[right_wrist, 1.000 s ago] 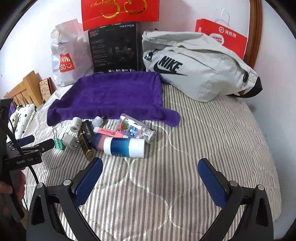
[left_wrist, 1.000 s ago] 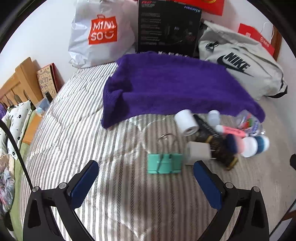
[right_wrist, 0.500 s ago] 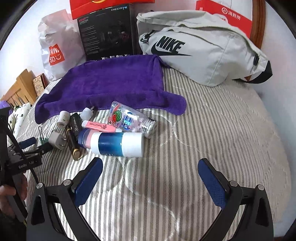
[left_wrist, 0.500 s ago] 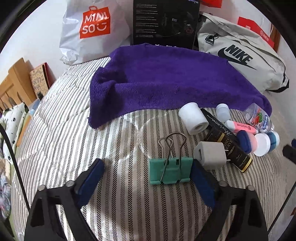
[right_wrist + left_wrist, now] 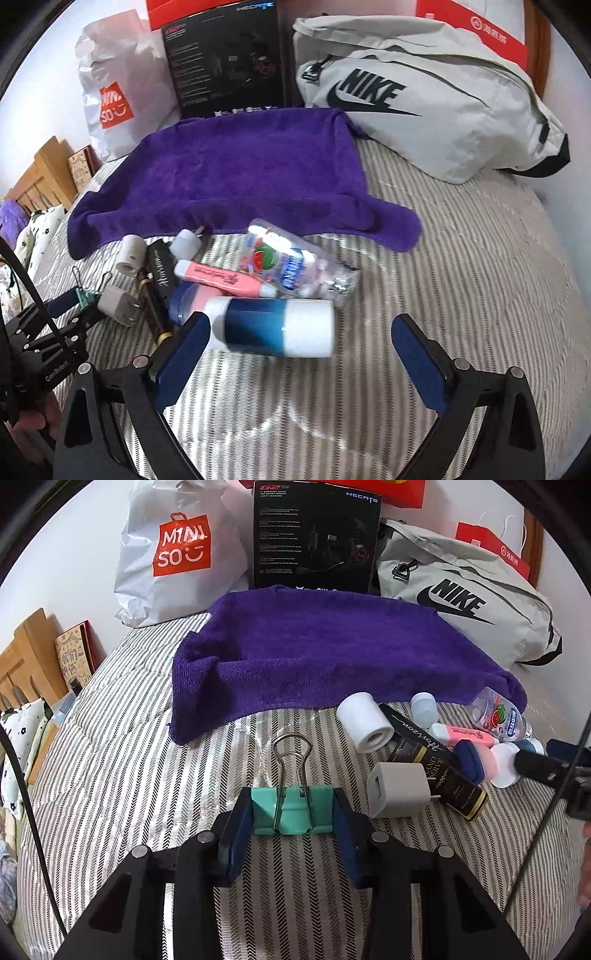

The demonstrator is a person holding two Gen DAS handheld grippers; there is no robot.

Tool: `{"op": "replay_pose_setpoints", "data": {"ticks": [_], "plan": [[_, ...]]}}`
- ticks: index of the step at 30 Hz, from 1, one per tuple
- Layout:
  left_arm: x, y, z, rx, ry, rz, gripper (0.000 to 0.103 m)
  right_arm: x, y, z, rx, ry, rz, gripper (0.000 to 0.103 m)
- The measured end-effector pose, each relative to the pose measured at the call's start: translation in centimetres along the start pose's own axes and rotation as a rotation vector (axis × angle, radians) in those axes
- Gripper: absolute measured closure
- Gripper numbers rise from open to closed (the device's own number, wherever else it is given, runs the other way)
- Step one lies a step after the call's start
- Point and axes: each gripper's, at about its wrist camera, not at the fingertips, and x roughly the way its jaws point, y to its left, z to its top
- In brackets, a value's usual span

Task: Organize rigid objects
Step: 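Grasp the green binder clip with the left tool while the right tool grasps the blue-and-white cylinder, then carry the clip with the left tool while the right tool carries the cylinder onto the purple towel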

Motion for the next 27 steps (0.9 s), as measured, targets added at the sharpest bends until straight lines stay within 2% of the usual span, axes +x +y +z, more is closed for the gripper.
{"op": "replay_pose_setpoints", "data": {"ticks": [6,12,14,18,22,27], "plan": [[0.0,0.1,0.0,-0.004,-0.002,-0.003,0.064,1.5,0.6,-0.1,-0.008,0.02,-0.028,0.006],[0.0,0.0,0.0,0.007,-0.001,0.009,0.064,2.9,0.6,-0.7,0.0,0.032,0.008,0.019],[0.0,0.0,0.0,0.009,-0.001,0.013,0.063,2.9,0.8,-0.8,-0.014,0.005,-0.011,0.024],[0.0,-0.3,-0.1,0.016,-0.002,0.024,0.063,2.8,0.7,-0.6,-0.028,0.007,-0.011,0.025],[0.0,0.1,-0.1,-0.007,-0.005,-0.003,0.064,1.9,-0.1,-0.6,-0.032,0.005,-0.016,0.025],[-1.0,1.1,-0.1,-0.049,-0.005,-0.011,0.064,-0.2,-1.2,-0.1,-0.009,-0.015,0.024,0.025]]}}
